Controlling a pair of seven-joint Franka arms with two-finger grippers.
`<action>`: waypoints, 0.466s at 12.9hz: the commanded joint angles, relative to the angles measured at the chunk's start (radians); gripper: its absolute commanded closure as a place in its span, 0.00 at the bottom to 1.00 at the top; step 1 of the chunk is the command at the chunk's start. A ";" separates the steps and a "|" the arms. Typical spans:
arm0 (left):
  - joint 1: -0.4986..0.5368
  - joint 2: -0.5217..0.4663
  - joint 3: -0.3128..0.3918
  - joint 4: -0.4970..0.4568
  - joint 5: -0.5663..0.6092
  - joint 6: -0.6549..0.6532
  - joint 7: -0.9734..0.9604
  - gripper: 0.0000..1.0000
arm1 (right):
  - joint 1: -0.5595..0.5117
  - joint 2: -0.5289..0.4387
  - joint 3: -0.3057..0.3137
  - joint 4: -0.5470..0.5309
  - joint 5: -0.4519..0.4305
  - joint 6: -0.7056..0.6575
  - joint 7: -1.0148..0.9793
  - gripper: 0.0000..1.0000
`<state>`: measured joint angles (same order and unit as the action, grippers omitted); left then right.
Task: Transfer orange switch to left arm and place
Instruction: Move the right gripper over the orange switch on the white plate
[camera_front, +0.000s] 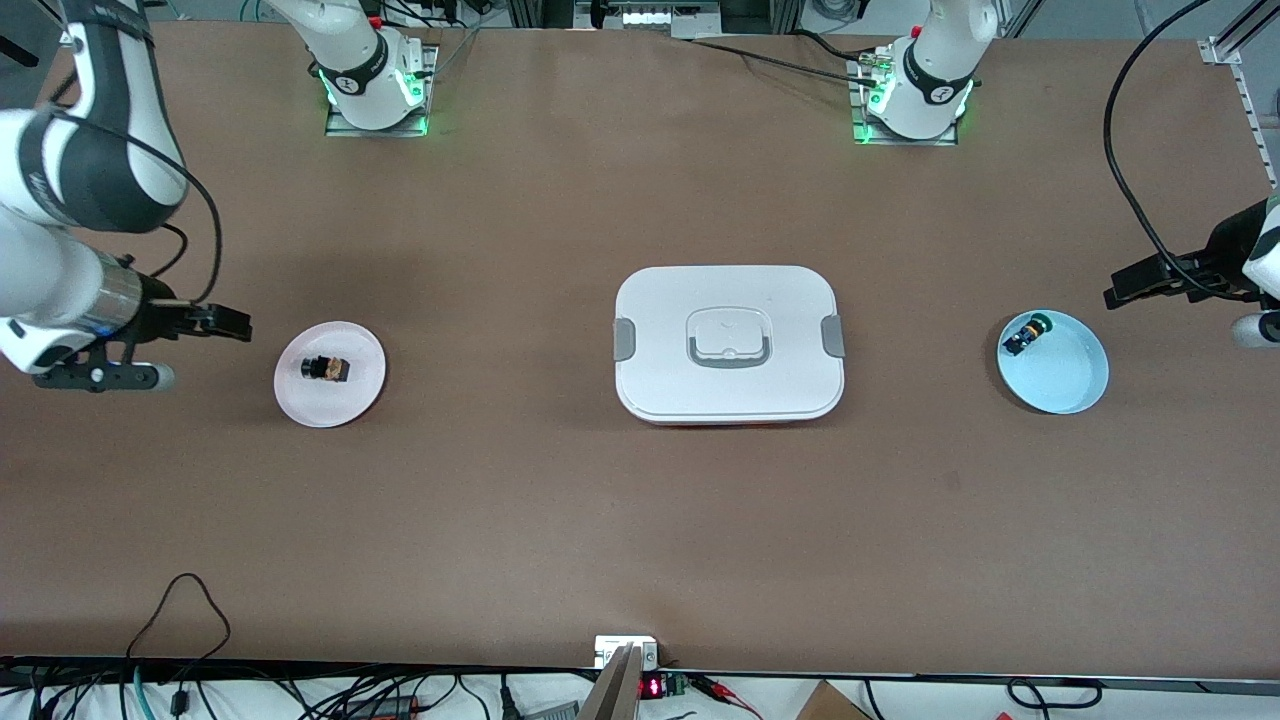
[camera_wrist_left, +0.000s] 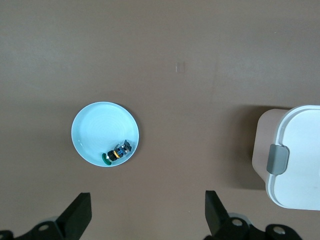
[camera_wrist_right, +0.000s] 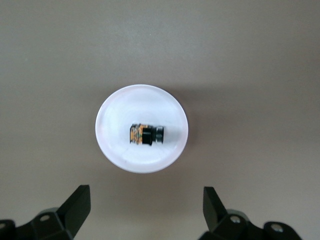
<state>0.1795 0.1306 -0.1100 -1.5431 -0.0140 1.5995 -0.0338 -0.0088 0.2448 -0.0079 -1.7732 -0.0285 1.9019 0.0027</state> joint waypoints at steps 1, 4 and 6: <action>-0.002 0.003 0.000 0.004 0.006 0.000 0.000 0.00 | -0.007 -0.007 0.005 -0.127 0.016 0.158 0.014 0.00; -0.002 0.006 0.000 0.006 0.006 0.000 0.000 0.00 | 0.003 0.043 0.005 -0.158 0.016 0.253 0.014 0.00; -0.002 0.006 0.000 0.006 0.006 0.000 0.000 0.00 | 0.006 0.091 0.006 -0.163 0.016 0.304 0.013 0.00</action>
<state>0.1795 0.1319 -0.1100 -1.5437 -0.0140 1.5995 -0.0338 -0.0057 0.3029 -0.0069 -1.9276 -0.0241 2.1592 0.0038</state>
